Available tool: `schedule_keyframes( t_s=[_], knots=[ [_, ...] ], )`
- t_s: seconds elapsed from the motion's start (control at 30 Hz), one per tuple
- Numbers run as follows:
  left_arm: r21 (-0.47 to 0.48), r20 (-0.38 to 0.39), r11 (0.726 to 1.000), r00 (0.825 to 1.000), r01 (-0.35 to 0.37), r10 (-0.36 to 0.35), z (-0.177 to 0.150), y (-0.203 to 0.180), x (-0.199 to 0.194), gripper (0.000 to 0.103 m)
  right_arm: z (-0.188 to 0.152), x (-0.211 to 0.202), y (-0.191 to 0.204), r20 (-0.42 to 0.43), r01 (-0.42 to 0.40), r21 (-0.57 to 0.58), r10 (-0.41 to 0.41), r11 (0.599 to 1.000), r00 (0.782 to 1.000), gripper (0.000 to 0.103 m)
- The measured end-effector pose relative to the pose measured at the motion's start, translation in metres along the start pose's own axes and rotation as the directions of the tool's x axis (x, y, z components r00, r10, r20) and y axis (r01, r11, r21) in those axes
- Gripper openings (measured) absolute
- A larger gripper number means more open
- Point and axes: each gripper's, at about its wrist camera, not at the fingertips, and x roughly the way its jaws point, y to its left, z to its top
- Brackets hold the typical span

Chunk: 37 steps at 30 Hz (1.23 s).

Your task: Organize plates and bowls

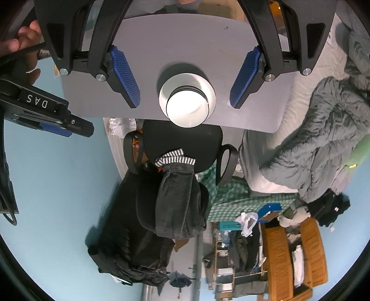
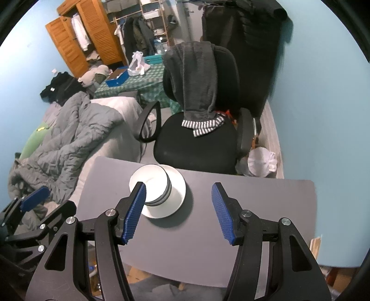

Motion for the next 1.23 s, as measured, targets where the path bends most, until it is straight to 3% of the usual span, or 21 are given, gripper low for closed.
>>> schedule_keyframes(
  t_s=[1.23],
  knots=[
    [0.035,-0.029,0.997,0.998,0.064,-0.063,-0.005,0.038,0.006,0.081,-0.012,0.012,0.029,-0.023,0.033,0.025,-0.033,0.999,0.999,0.058]
  ],
)
